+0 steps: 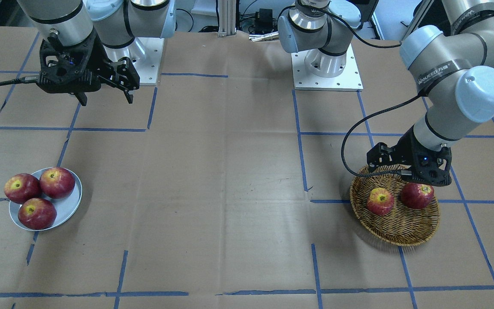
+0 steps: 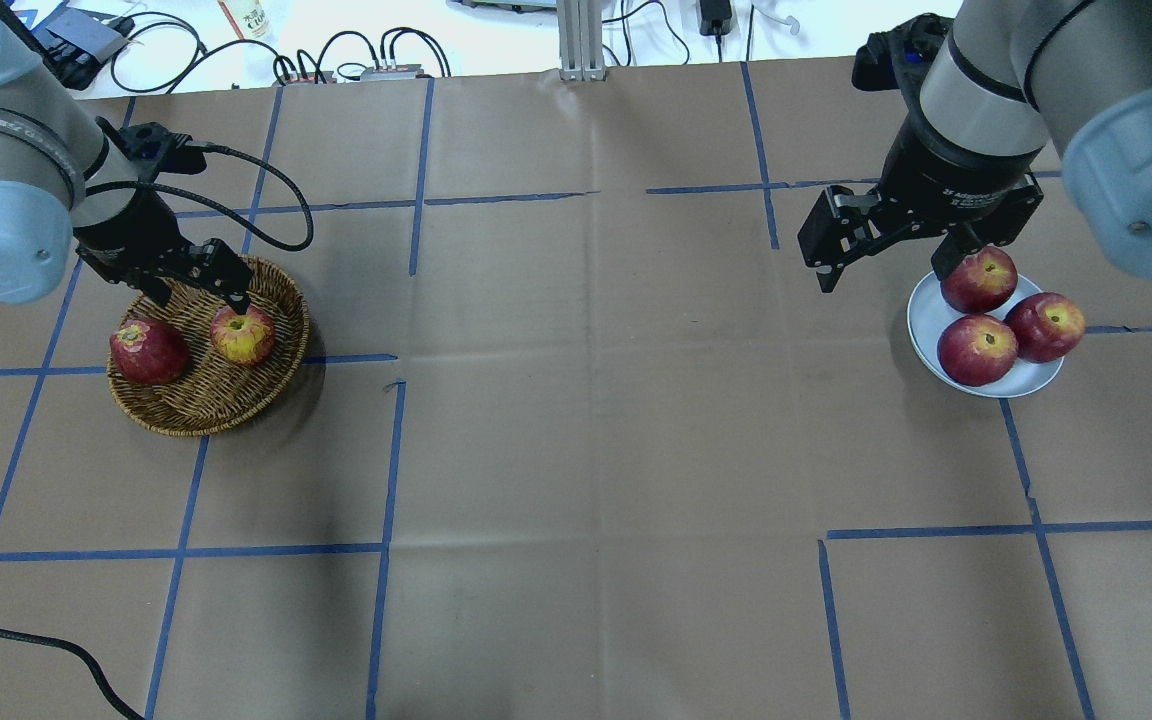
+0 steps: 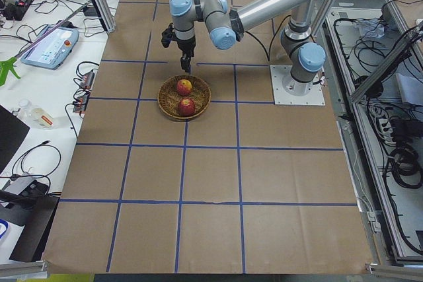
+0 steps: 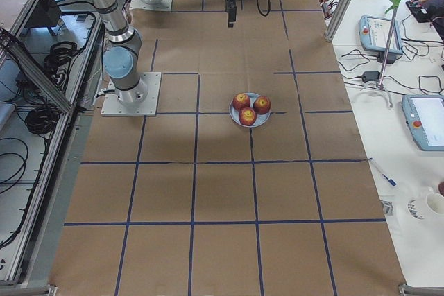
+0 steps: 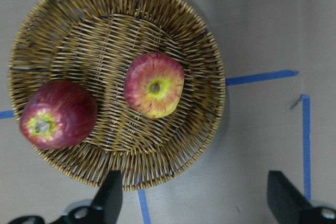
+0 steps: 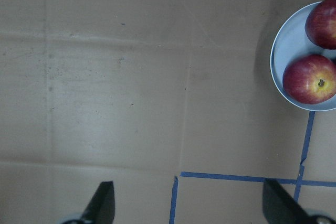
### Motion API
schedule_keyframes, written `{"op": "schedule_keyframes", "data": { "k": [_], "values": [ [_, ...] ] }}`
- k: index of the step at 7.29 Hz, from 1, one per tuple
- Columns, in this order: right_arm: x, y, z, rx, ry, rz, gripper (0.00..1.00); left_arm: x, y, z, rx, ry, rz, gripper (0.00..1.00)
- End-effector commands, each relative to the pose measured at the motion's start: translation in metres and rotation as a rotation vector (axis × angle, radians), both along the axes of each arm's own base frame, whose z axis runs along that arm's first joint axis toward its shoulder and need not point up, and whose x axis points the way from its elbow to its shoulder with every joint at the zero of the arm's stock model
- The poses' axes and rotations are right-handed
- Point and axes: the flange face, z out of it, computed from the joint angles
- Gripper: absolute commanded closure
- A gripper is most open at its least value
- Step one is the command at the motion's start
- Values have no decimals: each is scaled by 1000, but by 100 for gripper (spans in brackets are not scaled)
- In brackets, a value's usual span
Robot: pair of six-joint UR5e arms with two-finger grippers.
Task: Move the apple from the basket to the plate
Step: 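Lower the left gripper over the yellow-red apple in the basket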
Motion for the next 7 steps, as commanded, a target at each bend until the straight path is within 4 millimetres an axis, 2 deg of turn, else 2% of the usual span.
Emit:
{"op": "schedule_keyframes", "data": {
  "k": [1, 3, 4, 7],
  "values": [
    [0, 0, 0, 0, 0, 1, 0, 5, -19, -33, -21, 1, -156, 5],
    [0, 0, -1, 1, 0, 1, 0, 12, -35, -53, -66, -28, -362, 5],
    [0, 0, 0, 0, 0, -1, 0, 14, -38, -65, -49, -21, -363, 4],
    [0, 0, -1, 1, 0, 1, 0, 13, -29, -92, 10, 0, -353, 2]
  ]
}}
